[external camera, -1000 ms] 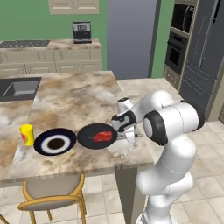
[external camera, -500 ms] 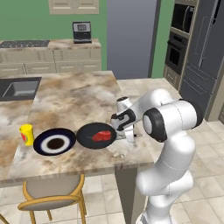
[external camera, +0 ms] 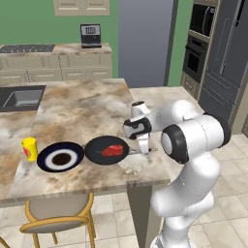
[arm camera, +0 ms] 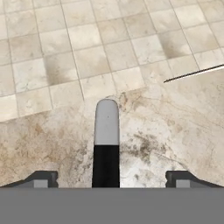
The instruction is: Pick up the pan with the steak in it and place it on the dining table. Then place the steak on the plate.
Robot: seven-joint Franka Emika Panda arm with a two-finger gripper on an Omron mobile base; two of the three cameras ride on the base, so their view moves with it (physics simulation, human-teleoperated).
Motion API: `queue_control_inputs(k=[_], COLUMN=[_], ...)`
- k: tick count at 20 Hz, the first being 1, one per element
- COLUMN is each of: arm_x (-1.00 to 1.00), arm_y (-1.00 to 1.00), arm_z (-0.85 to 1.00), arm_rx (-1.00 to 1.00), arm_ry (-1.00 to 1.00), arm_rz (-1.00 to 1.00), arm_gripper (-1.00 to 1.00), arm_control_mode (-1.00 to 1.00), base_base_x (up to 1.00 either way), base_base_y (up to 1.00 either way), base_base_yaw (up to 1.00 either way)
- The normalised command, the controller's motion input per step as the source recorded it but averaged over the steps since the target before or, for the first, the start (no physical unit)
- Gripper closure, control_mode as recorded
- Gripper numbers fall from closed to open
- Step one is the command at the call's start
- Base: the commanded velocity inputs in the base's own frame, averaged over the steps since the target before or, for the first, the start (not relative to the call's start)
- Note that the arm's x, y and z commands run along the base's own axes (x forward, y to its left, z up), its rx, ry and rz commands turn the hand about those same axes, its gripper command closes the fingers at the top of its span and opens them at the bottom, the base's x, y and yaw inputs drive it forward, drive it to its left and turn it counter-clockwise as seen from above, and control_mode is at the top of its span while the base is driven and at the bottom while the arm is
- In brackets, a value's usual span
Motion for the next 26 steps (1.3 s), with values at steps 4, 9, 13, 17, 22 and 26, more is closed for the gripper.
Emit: queue_control_inputs(k=[4, 9, 13, 17, 22, 26], arm_x=[-0.26, -0.04, 0.07, 0.1, 0.31, 0.32], arm_y=[0.02, 0.46, 0.81, 0.93, 0.77, 0.46], arm_z=[0.58, 0.23, 0.0, 0.0, 0.0, 0.0], arm_rx=[0.08, 0.04, 0.03, 0.01, 0.01, 0.0], arm_ry=[-0.11, -0.07, -0.05, -0.04, -0.05, -0.07], arm_rz=[0.0, 0.0, 0.0, -0.01, -0.03, -0.02], arm_gripper=[-1.0, -1.0, -1.0, -1.0, -1.0, -1.0], arm_control_mode=[-1.0, -1.0, -1.0, -1.0, -1.0, -1.0], base_base_x=[0.0, 0.0, 0.0, 0.0, 0.0, 0.0], base_base_y=[0.0, 0.0, 0.0, 0.0, 0.0, 0.0], base_base_yaw=[0.0, 0.0, 0.0, 0.0, 0.0, 0.0])
